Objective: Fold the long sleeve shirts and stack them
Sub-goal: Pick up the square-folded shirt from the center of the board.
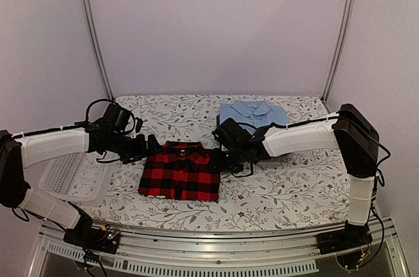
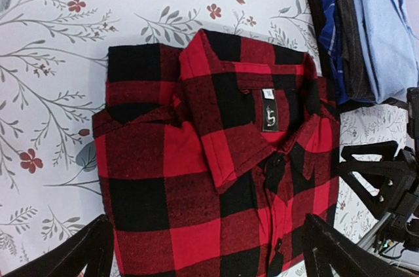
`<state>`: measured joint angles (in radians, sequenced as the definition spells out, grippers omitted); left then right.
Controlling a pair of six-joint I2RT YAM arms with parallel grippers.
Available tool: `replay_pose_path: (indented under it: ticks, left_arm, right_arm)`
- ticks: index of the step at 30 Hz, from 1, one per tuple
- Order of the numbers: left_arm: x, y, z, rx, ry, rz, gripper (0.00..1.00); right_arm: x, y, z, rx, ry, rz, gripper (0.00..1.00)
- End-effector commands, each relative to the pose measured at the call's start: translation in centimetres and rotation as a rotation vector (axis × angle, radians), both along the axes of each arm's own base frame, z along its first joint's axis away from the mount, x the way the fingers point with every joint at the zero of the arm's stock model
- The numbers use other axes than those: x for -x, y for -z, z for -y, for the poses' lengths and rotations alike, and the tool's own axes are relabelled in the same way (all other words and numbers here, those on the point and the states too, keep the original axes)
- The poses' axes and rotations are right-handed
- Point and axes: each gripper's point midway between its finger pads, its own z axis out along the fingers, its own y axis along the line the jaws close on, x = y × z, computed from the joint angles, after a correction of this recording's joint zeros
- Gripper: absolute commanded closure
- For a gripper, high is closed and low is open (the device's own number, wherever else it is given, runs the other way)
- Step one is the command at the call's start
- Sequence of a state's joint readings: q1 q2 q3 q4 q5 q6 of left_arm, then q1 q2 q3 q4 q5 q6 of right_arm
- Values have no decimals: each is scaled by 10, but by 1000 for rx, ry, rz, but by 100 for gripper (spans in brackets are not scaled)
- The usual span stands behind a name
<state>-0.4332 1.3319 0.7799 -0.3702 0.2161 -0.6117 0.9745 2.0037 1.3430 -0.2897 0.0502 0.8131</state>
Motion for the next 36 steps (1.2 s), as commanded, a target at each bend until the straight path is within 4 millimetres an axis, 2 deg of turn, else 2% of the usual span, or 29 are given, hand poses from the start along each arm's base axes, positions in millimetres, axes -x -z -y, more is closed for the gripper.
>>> replay_pose_path:
  ticks: [1,10,14,26,32,36]
  left_arm:
    - [-1,20,-14,-35,-46,-30,0]
    - [-2,49,-16,-25,-103,-70,1]
    - [0,62,-19,-32,-120,-86,6]
    - [17,95,-27,-89,-126,-166,39]
    - [21,109,-19,-98,-108,-199,57]
    - [24,114,-16,-106,-101,-214,77]
  right_arm:
    - [-2,5,1,12,26,10,49]
    - [4,36,0,90,19,-16,52]
    - [5,44,2,112,19,-20,52]
    - [10,50,-3,116,-8,-43,59]
    - [12,52,-7,118,-23,-48,68]
    - [13,54,-6,126,-22,-55,80]
